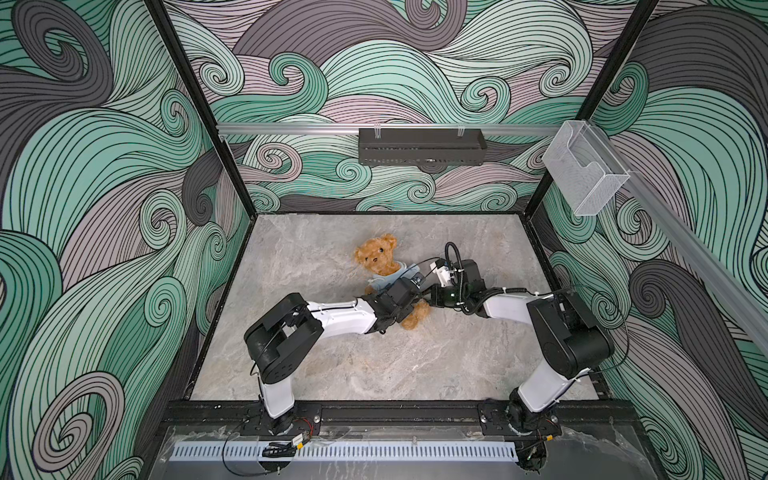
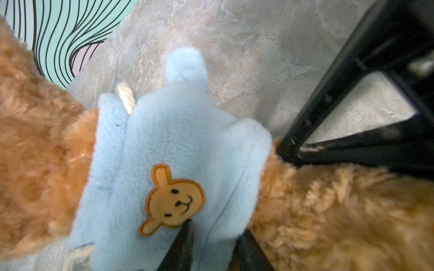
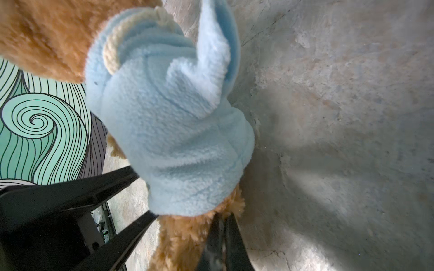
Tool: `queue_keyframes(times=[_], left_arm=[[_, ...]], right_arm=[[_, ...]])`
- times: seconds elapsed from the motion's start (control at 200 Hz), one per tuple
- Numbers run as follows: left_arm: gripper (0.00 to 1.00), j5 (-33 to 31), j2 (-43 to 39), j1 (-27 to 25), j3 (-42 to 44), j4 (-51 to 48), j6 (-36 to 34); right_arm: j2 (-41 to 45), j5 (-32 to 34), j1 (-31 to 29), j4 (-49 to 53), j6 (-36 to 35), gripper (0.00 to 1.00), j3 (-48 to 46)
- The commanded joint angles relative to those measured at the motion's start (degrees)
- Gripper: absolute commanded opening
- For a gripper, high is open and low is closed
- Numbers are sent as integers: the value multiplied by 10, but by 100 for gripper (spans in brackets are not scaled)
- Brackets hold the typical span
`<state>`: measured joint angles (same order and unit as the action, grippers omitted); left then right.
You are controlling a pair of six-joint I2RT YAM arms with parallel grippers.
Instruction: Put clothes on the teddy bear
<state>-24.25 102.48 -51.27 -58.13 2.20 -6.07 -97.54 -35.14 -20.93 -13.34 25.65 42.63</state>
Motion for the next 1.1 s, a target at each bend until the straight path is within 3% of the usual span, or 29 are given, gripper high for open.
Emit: queue_keyframes(times=[0.0,0.095,0.185,0.295,0.43,0.57,0.695,0.96,1.095], left_arm=[[28,-14,18,17,-6,18,-2],[18,8,19,24,-8,24,2],[0,53,8,31,-9,18,18],[0,121,-9,49,-9,-7,56],[0,201,-42,76,9,-10,106],[0,245,-71,90,32,5,148],[0,280,-87,93,41,9,159],[0,297,-108,93,54,5,167],[0,305,-132,93,65,15,168]], right_arm=[[-2,5,1,21,-11,6,2],[0,9,1,29,-19,6,2],[10,15,2,36,-35,9,-1],[41,27,1,25,-61,19,-14],[93,49,-6,6,-89,40,-31],[146,88,-32,-4,-135,57,-38],[138,127,-67,-15,-158,69,-30],[73,134,-83,-28,-156,72,3],[60,163,-83,-55,-171,72,-33]])
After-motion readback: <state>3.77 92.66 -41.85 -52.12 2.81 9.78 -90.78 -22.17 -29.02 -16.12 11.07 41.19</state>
